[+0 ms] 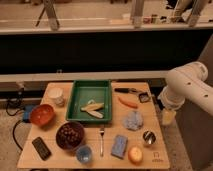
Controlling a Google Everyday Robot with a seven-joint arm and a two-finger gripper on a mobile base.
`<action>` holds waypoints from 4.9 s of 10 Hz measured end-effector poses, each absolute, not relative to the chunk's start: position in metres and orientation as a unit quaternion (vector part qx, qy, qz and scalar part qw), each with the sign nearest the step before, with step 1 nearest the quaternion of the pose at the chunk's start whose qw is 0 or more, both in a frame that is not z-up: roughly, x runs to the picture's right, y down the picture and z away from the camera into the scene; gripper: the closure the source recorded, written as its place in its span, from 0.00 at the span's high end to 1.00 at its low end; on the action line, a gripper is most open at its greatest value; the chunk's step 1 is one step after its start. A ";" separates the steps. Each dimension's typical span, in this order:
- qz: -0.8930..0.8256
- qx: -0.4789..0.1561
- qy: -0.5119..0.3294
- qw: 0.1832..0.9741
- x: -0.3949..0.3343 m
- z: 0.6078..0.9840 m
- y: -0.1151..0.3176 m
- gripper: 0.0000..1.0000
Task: Place banana in plastic cup
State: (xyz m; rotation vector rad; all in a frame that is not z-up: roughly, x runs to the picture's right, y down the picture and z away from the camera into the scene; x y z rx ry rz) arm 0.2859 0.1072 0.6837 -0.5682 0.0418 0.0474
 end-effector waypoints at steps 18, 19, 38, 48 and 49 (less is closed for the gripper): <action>-0.014 -0.273 -0.007 0.962 0.249 0.689 0.097 0.80; -0.020 -0.272 -0.010 0.962 0.247 0.690 0.096 0.80; -0.154 -0.250 -0.086 0.952 0.118 0.728 0.048 0.80; -0.205 -0.238 -0.122 0.942 0.039 0.754 0.026 0.80; -0.211 -0.236 -0.124 0.940 0.033 0.755 0.027 0.80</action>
